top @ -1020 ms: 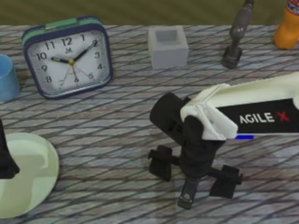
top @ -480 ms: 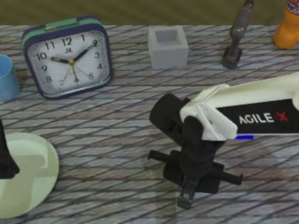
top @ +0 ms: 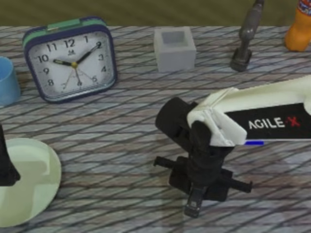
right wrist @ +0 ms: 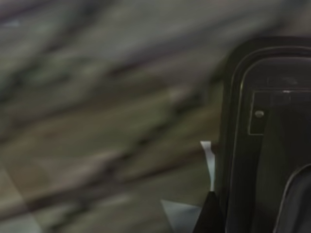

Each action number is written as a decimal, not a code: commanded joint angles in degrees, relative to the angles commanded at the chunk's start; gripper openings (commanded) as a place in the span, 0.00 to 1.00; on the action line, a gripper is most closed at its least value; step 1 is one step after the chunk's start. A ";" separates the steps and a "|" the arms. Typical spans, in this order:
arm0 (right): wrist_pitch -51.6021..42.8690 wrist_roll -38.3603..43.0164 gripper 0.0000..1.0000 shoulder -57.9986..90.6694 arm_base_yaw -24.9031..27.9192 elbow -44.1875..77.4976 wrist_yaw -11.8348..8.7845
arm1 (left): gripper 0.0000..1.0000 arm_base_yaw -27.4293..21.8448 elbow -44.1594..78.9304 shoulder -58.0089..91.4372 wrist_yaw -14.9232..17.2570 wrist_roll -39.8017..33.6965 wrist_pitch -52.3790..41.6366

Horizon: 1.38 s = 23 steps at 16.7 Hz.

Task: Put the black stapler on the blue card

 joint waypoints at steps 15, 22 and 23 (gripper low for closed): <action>-20.72 -0.21 0.00 -9.09 0.33 11.72 -0.07 | 1.00 0.00 0.00 0.00 0.00 0.00 0.00; -23.05 3.98 0.00 -6.38 -2.18 15.59 -0.25 | 1.00 0.00 0.00 0.00 0.00 0.00 0.00; -24.42 6.50 0.00 -5.05 -3.53 18.04 -0.35 | 1.00 0.00 0.00 0.00 0.00 0.00 0.00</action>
